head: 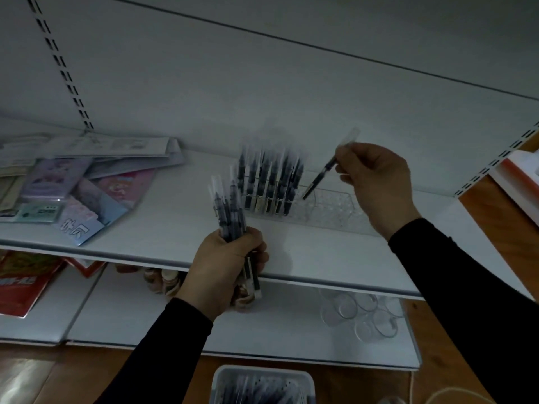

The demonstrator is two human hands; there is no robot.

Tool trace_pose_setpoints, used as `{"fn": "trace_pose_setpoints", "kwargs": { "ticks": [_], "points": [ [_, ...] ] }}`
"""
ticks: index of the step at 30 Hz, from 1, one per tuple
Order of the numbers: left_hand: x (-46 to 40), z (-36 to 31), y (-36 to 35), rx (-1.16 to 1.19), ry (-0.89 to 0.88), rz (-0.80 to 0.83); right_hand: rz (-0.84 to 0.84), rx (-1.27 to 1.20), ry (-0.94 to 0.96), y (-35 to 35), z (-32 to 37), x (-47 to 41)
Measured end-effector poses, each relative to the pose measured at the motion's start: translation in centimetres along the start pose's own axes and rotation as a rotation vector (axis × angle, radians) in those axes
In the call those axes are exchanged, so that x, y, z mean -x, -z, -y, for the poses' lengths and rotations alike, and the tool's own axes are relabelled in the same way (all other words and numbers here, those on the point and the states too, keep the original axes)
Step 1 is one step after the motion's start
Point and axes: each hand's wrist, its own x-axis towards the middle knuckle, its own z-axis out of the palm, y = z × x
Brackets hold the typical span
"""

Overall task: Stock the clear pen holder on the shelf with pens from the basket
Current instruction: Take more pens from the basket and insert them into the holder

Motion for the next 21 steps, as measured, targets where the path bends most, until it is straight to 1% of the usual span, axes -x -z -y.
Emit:
{"fn": "trace_pose_setpoints", "kwargs": {
  "ticks": [6,11,21],
  "points": [
    [-0.2,0.1,0.3,-0.068,-0.034,0.005,-0.013,0.211,0.128,-0.6,-0.2,-1.4],
    [-0.3,0.2,0.3,-0.076,-0.04,0.017,0.001,0.275,0.161,-1.2,-0.1,-1.9],
    [-0.3,0.2,0.4,-0.078,-0.055,0.015,0.132,0.489,0.217,-2.1,-1.3,-1.4]
  ]
}}
